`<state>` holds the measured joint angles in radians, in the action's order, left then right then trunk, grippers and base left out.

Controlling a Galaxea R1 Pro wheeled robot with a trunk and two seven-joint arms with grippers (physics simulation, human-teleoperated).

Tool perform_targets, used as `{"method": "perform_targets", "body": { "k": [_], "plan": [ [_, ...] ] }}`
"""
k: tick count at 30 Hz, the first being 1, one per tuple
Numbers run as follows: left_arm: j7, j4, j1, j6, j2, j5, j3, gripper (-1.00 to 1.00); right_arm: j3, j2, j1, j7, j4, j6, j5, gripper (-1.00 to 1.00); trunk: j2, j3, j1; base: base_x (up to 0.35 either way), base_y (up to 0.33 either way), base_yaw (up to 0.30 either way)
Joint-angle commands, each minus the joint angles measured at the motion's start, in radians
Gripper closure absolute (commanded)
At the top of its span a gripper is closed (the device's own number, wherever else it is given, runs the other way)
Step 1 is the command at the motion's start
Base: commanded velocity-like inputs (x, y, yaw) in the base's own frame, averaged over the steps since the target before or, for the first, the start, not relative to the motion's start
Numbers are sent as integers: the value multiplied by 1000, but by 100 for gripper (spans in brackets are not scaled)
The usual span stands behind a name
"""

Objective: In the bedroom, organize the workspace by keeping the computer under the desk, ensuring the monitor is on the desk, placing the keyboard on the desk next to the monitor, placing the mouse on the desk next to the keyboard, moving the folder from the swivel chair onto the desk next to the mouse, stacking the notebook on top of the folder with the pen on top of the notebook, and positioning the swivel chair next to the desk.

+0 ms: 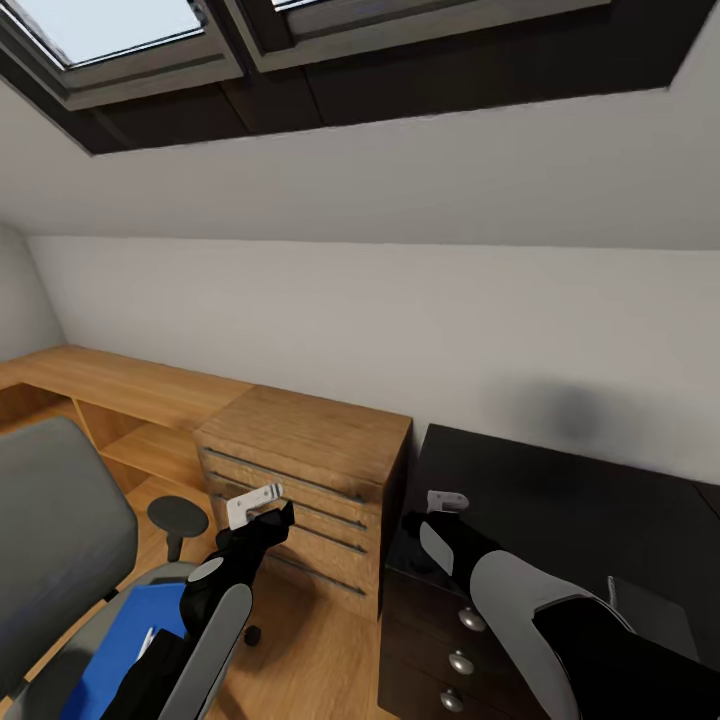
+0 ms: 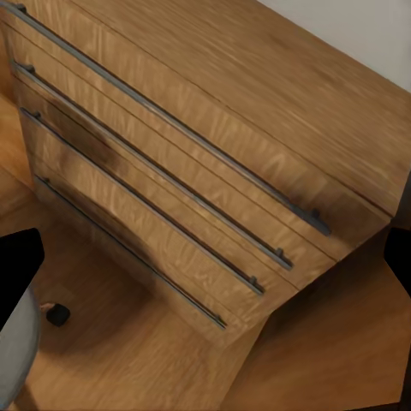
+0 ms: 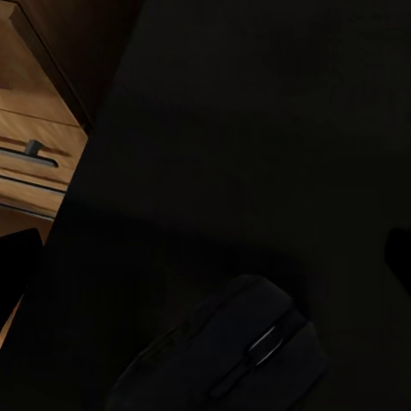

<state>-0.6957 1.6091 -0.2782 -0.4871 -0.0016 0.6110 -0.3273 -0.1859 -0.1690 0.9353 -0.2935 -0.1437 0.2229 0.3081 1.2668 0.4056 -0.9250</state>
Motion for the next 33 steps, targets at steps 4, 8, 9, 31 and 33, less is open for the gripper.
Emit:
{"method": "perform_targets", "body": {
  "k": [4,8,9,31,33],
  "plan": [
    [-8,1,-1,-2,0,7,-1,-100,-9,0,0,-6,-2,6,8,-100,29,14,-15,0,0,0],
    [-8,1,-1,-2,0,7,-1,-100,-9,0,0,-6,-2,6,7,-100,57,26,-31,0,0,0],
    [-8,1,-1,-2,0,7,-1,-100,-9,0,0,-6,-2,6,7,-100,64,29,-35,0,0,0],
    [-8,-2,-1,-2,2,8,-4,-100,-9,2,0,-6,-2,6,6,-100,155,70,-84,0,0,0],
    [-8,-3,-1,-2,2,8,-4,-100,-9,2,0,-6,-2,6,6,-100,155,70,-84,0,0,0]
  ]
}}
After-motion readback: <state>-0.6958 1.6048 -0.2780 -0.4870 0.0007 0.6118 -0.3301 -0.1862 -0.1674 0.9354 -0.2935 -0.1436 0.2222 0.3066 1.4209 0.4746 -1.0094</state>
